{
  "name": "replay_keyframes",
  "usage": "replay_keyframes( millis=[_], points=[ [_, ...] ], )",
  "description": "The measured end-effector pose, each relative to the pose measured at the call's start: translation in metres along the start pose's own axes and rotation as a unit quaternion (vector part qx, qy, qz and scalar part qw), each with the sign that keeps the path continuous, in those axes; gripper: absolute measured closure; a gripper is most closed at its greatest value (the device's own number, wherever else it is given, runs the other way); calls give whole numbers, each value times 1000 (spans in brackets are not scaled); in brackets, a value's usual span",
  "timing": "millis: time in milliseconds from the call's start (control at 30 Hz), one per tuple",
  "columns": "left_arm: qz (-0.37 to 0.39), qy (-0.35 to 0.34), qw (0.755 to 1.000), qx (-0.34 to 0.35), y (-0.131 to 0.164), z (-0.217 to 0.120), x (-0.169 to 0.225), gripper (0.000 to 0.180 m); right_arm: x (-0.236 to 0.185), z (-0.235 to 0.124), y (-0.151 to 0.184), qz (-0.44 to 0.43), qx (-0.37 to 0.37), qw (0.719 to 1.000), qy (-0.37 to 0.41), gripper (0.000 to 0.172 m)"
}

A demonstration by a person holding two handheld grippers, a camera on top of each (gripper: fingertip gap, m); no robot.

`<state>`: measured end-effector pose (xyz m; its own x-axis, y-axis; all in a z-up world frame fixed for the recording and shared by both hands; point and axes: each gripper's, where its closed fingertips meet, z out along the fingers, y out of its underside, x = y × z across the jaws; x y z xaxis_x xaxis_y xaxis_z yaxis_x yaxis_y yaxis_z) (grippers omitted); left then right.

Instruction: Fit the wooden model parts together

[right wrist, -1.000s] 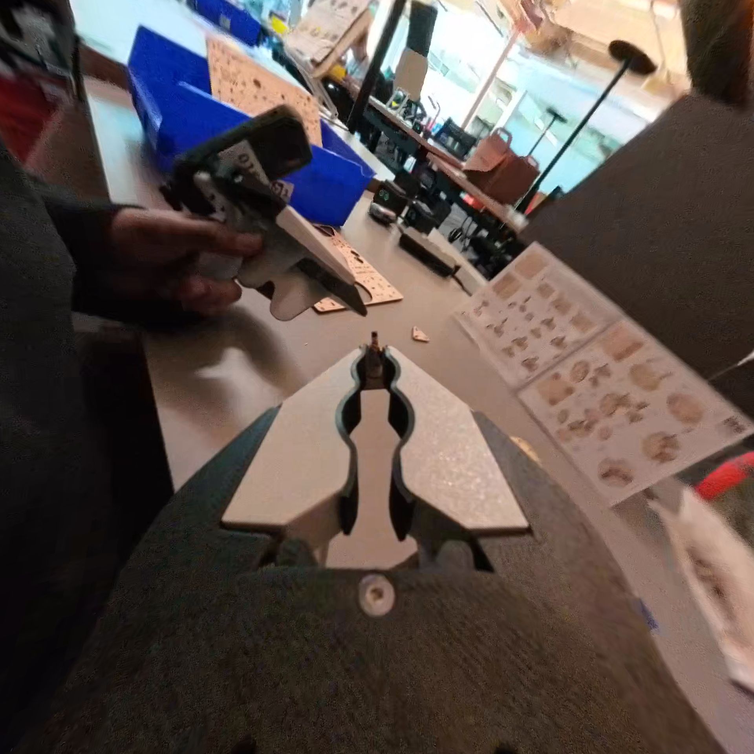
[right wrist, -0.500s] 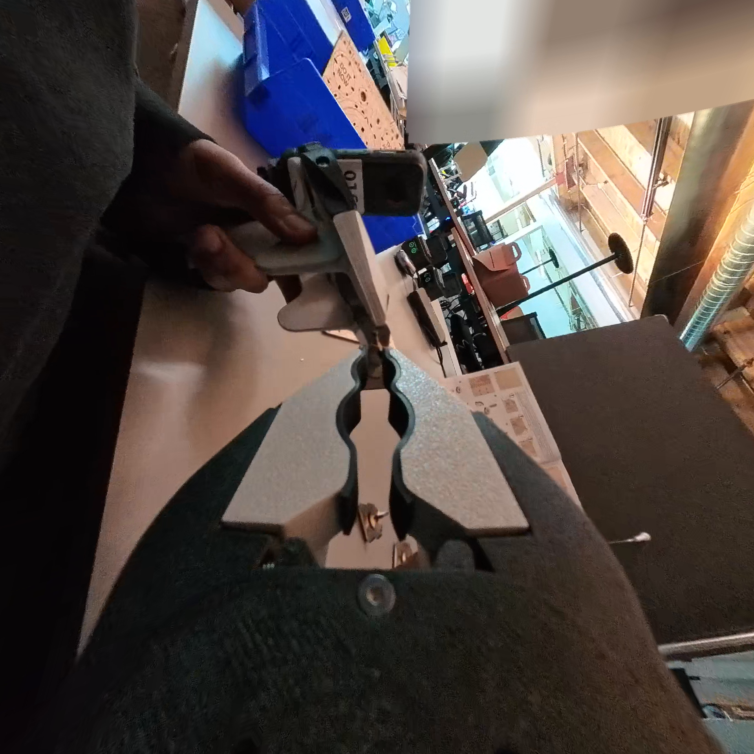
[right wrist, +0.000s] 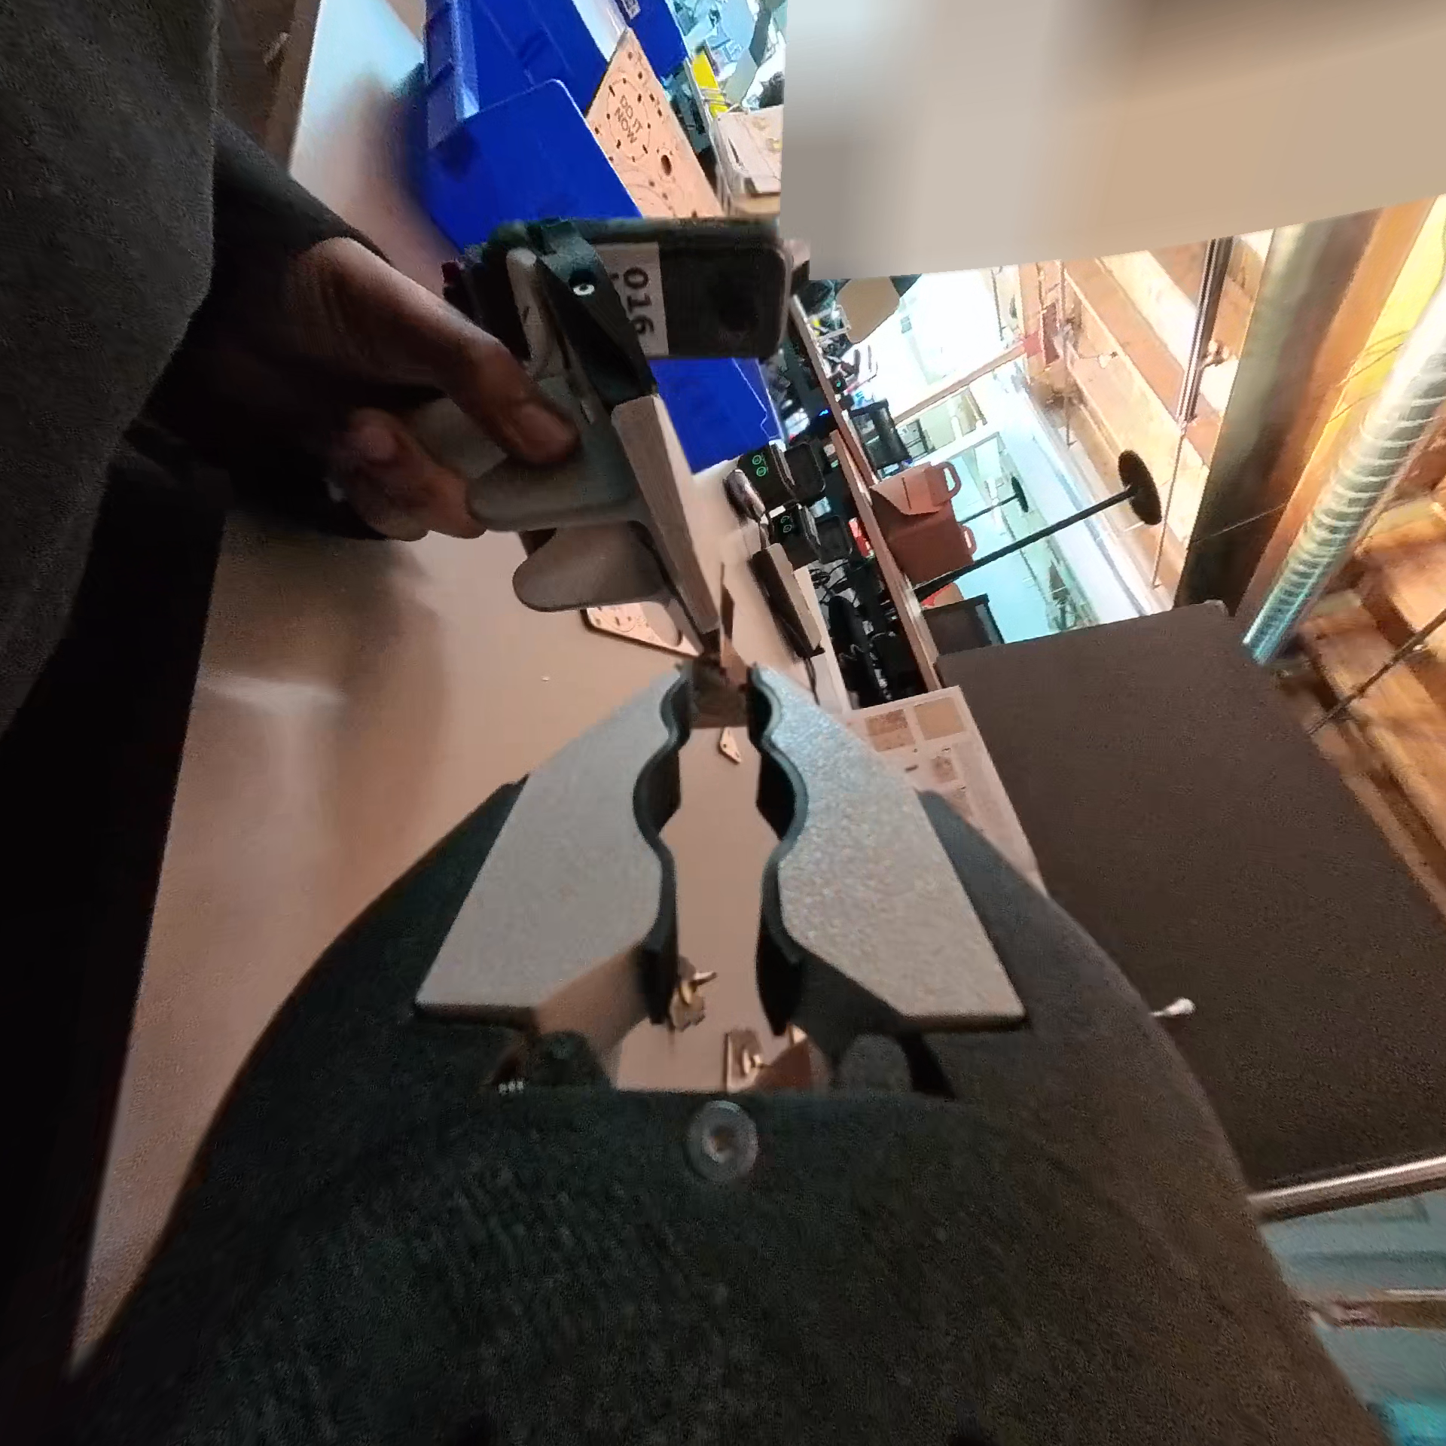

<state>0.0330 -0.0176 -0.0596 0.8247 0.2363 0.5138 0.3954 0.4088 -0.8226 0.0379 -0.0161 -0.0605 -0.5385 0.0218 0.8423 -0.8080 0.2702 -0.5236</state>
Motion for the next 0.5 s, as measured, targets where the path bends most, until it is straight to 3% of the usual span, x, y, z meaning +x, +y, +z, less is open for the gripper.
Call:
replay_keyframes(
  millis=[133, 300, 400, 500],
  points=[
    [19, -13, 1000, 19, -6, -4, -1, 165, 5, -2, 5, 71, -1, 997, -5, 148],
    [27, -20, 999, 25, -8, -5, -2, 165, 10, -4, 9, 191, 14, 981, -21, 144],
    [27, -22, 999, 25, -8, -5, -3, 165, 3, -1, 11, 334, 24, 939, -74, 140],
    [1, -22, 999, 35, -10, -7, -8, 165, 4, 6, 11, 480, 48, 871, -96, 127]
  ],
)
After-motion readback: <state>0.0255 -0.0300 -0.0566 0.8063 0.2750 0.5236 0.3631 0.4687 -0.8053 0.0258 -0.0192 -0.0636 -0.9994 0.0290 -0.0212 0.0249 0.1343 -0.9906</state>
